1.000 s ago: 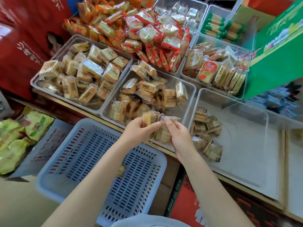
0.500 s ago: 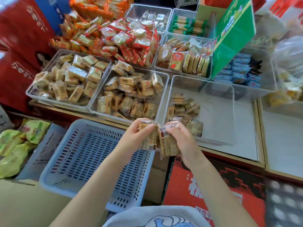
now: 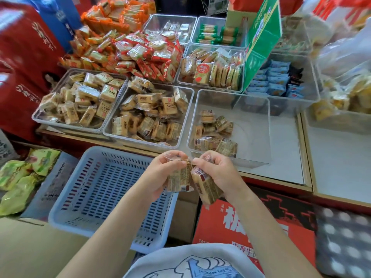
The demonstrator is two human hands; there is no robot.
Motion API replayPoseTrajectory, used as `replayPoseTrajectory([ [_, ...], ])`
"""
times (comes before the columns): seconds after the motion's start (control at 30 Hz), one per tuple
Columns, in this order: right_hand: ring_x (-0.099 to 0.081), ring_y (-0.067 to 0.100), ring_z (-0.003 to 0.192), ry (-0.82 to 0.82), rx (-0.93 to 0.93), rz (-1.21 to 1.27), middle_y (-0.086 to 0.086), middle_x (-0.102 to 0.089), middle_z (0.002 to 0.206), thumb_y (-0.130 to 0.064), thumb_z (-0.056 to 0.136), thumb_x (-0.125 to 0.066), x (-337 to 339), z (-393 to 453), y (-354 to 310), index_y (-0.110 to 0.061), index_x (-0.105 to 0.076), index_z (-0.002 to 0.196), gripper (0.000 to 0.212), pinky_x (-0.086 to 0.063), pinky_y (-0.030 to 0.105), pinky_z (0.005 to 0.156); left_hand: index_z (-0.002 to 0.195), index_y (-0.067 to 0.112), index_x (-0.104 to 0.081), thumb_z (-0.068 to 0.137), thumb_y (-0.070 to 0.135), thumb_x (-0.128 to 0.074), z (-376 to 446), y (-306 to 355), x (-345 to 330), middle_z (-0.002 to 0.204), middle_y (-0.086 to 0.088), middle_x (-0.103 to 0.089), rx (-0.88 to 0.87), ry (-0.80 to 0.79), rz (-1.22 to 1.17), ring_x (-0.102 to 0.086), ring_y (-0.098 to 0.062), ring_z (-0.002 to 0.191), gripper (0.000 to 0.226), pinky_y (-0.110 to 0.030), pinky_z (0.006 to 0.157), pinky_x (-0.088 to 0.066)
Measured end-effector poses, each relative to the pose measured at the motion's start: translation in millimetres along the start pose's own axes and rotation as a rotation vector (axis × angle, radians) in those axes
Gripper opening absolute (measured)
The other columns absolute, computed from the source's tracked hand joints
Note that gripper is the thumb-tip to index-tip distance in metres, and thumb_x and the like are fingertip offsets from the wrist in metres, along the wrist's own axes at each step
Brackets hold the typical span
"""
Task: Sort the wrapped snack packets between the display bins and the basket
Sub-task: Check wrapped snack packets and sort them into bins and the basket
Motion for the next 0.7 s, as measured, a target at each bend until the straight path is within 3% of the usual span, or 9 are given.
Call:
replayPoseTrajectory([
  [0.1,-0.072,0.040,0.087,-0.013,0.005,0.003,0.018,-0.075,0.098,-0.038,0.087,-0.079,2,-2,0,-0.030,-0.067,0.100,0.020,-0.058,0.059,0.088,0.101,0.015,-0.068,0.081,0.018,-0.071,-2,2,-10,0.093,-0.014,-0.070,-0.039,0.003,0.042,-0.068,-0.031,0.086,0.020,-0.047,0.079,-0.054],
  [0.23,-0.069,0.020,0.077,-0.020,0.054,-0.040,0.006,-0.072,0.085,-0.026,0.092,-0.075,9,-4,-5,-0.020,-0.070,0.095,0.008,-0.059,0.044,0.078,0.095,0.015,-0.068,0.096,0.015,-0.068,-4,3,-20,0.089,-0.012,-0.071,-0.031,0.019,0.094,-0.068,-0.029,0.082,0.000,-0.043,0.074,-0.055],
  [0.37,-0.066,0.007,0.072,0.019,0.096,-0.119,0.000,-0.069,0.080,-0.017,0.093,-0.072,16,-8,-10,-0.014,-0.070,0.090,0.005,-0.056,0.023,0.071,0.083,0.022,-0.073,0.083,0.035,-0.075,-4,3,-29,0.090,-0.014,-0.071,-0.037,0.057,0.171,-0.067,-0.032,0.085,0.013,-0.050,0.082,-0.054],
  [0.5,-0.063,0.002,0.069,0.076,0.156,-0.144,-0.002,-0.068,0.077,-0.013,0.092,-0.073,24,-13,-10,-0.008,-0.072,0.091,0.005,-0.052,0.015,0.069,0.087,0.005,-0.066,0.070,0.047,-0.084,0,3,-35,0.091,-0.020,-0.065,-0.051,0.095,0.212,-0.061,-0.034,0.084,0.049,-0.051,0.083,-0.051],
  [0.57,-0.063,0.000,0.067,0.098,0.170,-0.148,-0.005,-0.068,0.075,-0.015,0.092,-0.074,29,-16,-10,-0.010,-0.072,0.088,0.006,-0.052,0.014,0.068,0.090,0.000,-0.065,0.070,0.045,-0.087,2,4,-38,0.091,-0.020,-0.066,-0.040,0.106,0.194,-0.062,-0.034,0.083,0.054,-0.048,0.080,-0.052],
  [0.7,-0.061,-0.002,0.064,0.144,0.165,-0.140,-0.006,-0.066,0.074,-0.016,0.091,-0.075,39,-22,-8,-0.014,-0.068,0.082,0.011,-0.053,0.016,0.065,0.096,0.007,-0.078,0.094,0.028,-0.070,5,0,-48,0.094,-0.016,-0.073,0.010,0.069,0.175,-0.068,-0.028,0.086,0.023,-0.040,0.080,-0.055],
])
Point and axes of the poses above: each hand's wrist, its own z-axis towards the middle knuckle, its own x-axis out of the back of the hand, y = z × x, the point moved 1 cm from there along z, towards the middle knuckle
